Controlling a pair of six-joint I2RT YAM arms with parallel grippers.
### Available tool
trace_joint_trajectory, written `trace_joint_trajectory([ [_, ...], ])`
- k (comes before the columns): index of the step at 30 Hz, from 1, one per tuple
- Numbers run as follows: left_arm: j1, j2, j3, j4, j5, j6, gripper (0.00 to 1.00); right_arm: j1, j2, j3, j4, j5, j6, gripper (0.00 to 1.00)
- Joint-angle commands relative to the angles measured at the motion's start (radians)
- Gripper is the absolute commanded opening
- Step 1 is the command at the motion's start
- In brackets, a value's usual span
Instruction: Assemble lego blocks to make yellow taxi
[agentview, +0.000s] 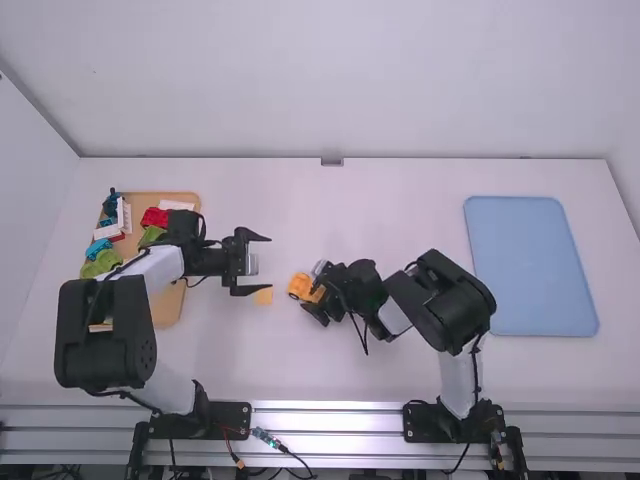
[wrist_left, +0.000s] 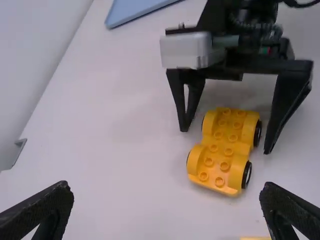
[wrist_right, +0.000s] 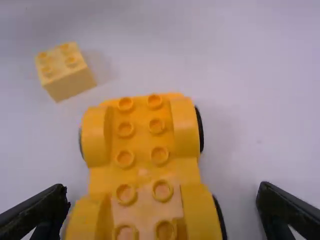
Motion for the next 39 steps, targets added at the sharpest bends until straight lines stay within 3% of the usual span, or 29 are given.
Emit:
trace_joint_trajectory([
  [1,0.003,0.014,-0.008,-0.014,0.011,-0.003,0.98,0.0,0.035,0.037,-0.004,0.011,0.016,0.99],
  [11,0.002,0.014,-0.017,-0.022,-0.034,-0.002,0.88,-0.005,0.046,0.013,0.005,-0.007,-0.081,0.98],
  [13,0.006,0.014,-0.027,-0.015,-0.037,-0.001,0.84,-0.016,0.032,-0.005,0.004,-0.031,-0.111,0.89],
  [15,0.002,0.014,-0.037,-0.004,-0.037,-0.002,0.82,-0.025,0.019,-0.018,0.005,-0.059,-0.128,0.76],
  [16,0.004,0.014,-0.047,0.015,-0.034,-0.003,0.82,-0.042,0.008,-0.027,0.005,-0.083,-0.127,0.63],
  [18,0.006,0.014,-0.055,0.026,-0.034,-0.003,0.82,-0.065,0.005,-0.032,0.003,-0.114,-0.128,0.52],
  [24,0.002,0.014,-0.056,0.019,-0.038,-0.003,0.82,-0.124,0.005,-0.031,-0.047,-0.224,-0.231,0.51],
  [25,-0.003,0.014,-0.057,0.012,-0.039,0.001,0.75,-0.142,0.005,-0.031,-0.061,-0.243,-0.265,0.52],
  [26,-0.003,0.015,-0.063,0.008,-0.041,0.009,0.56,-0.163,0.005,-0.032,-0.075,-0.27,-0.296,0.56],
  [27,-0.002,0.015,-0.069,0.008,-0.039,0.023,0.5,-0.177,0.005,-0.032,-0.082,-0.291,-0.315,0.56],
  [36,-0.004,0.015,-0.141,0.039,-0.034,0.063,0.63,-0.292,0.003,-0.029,-0.135,-0.475,-0.425,0.56],
  [39,-0.009,0.015,-0.161,0.1,-0.045,-0.018,0.7,-0.305,0.003,-0.015,-0.188,-0.512,-0.468,0.56],
])
